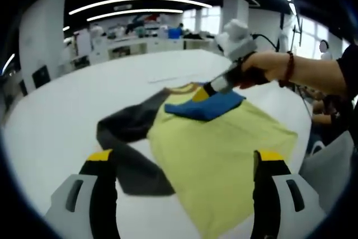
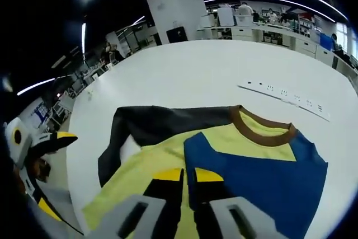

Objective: Fold the garment on the visible template until the final outline fits inside the template.

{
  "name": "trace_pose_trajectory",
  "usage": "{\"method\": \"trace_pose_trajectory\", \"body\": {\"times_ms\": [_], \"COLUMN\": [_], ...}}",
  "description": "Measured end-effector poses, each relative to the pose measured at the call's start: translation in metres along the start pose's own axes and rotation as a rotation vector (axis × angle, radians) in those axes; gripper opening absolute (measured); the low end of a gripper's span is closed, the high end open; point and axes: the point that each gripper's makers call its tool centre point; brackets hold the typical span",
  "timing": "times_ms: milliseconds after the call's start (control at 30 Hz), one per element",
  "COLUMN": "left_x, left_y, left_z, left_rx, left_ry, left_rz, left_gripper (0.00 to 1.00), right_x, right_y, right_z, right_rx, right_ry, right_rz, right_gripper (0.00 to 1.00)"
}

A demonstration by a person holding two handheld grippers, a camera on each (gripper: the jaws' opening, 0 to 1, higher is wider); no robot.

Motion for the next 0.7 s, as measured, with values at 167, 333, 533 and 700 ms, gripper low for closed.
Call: {"method": "trace_pose_trajectory", "body": {"times_ms": [167,333,533,700], "left_x": [-0.002,-0.007,-0.011,-0.014], "left_y": [-0.001,-0.003,-0.011,-0.015], "left_z": [0.0,-0.002,-0.003,-0.004], "left_rx": [-0.001,0.003,-0.014,-0.025], "left_ry": [0.0,0.011,0.011,0.015], "left_rz": [-0.009,0.001,-0.001,-0.001], "left_gripper": [0.99,0.99,0.99,0.99], "right_x": [0.022,0.036,0.039,0.039], "right_y": [0.002,-0.004,-0.008,-0.01], "right_z": [-0.007,-0.021,-0.032,-0.035], "right_rx": [0.021,-0.001,-0.007,-0.009], "right_ry": [-0.063,-0.089,-0.073,-0.079], "right_rz": [-0.018,-0.036,-0.11,-0.125], "right_gripper": [0.18,0.21,0.21,0.17]}}
Point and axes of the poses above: the point that each gripper's makers call its tool centre point, and the gripper's own axes: z roughly backward along the fingers, x roughly to its right, y roughly out of its top, and after that the axes turned 9 degrees about -z, right-handed
